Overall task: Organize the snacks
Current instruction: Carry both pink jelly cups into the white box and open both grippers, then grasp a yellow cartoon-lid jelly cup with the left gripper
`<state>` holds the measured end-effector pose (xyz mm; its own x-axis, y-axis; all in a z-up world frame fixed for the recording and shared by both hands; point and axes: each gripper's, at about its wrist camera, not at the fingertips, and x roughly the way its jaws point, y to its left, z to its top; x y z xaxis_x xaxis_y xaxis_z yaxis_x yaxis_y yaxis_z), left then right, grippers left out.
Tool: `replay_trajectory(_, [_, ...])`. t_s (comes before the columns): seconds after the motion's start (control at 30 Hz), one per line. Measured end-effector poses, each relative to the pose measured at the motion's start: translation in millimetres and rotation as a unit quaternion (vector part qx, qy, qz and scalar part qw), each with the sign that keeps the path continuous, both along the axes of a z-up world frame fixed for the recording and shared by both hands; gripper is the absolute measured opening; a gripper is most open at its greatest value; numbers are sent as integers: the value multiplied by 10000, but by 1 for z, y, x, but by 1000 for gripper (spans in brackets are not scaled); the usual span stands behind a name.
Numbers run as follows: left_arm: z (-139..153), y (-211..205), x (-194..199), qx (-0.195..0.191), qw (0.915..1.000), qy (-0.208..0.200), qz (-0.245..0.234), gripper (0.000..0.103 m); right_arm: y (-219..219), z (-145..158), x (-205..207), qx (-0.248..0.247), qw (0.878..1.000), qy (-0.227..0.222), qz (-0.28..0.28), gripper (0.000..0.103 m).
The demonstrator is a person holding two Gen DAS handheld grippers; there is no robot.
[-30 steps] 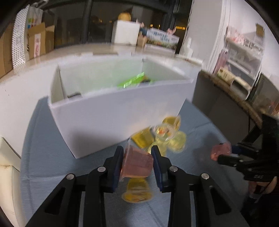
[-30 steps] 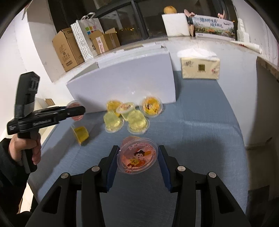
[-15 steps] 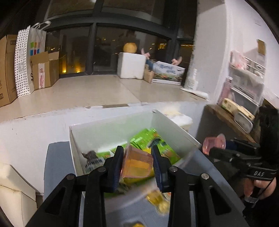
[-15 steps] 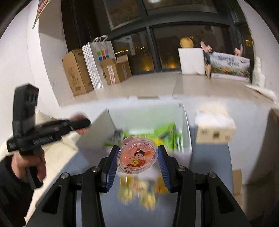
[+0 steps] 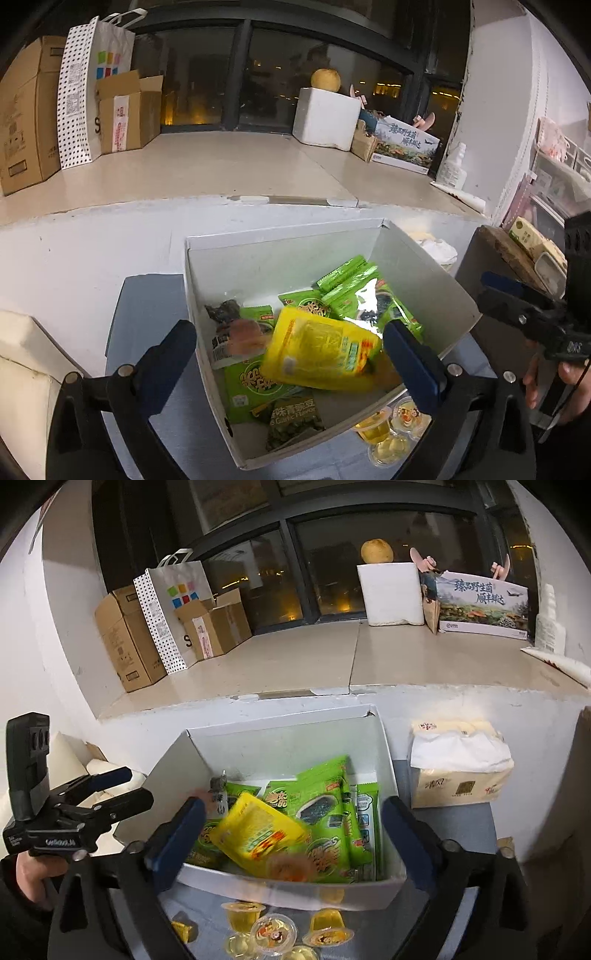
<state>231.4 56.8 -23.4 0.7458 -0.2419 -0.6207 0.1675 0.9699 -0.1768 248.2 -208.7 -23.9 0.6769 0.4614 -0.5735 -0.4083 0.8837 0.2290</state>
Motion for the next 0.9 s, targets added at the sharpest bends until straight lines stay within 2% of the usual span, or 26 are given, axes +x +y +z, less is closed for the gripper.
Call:
replay_trajectory(0.33, [13,-14,-20,168,9998,-94,-95,103,1,17,-25,-138,9995,-293,64,103])
replay_trajectory(0.53, [11,-21,-70,194,9992,-256,-238,103,-9,23,-63,-5,9988,-479,139,103])
replay_trajectory(0.67, [-21,-22,-111,65,9999,-27,-72,103,-22,13,-94,142,9988,-466,63,103])
replay_trajectory(0.8, [-63,-27,-132,-21,9992,390,28,103,-37,-4,-125,324,9988,-364,-99,103])
replay_trajectory(0.9, [-91,-33,-140,101,9979,643,-66,103,-48,-18,-143,500,9983,-215,-184,103])
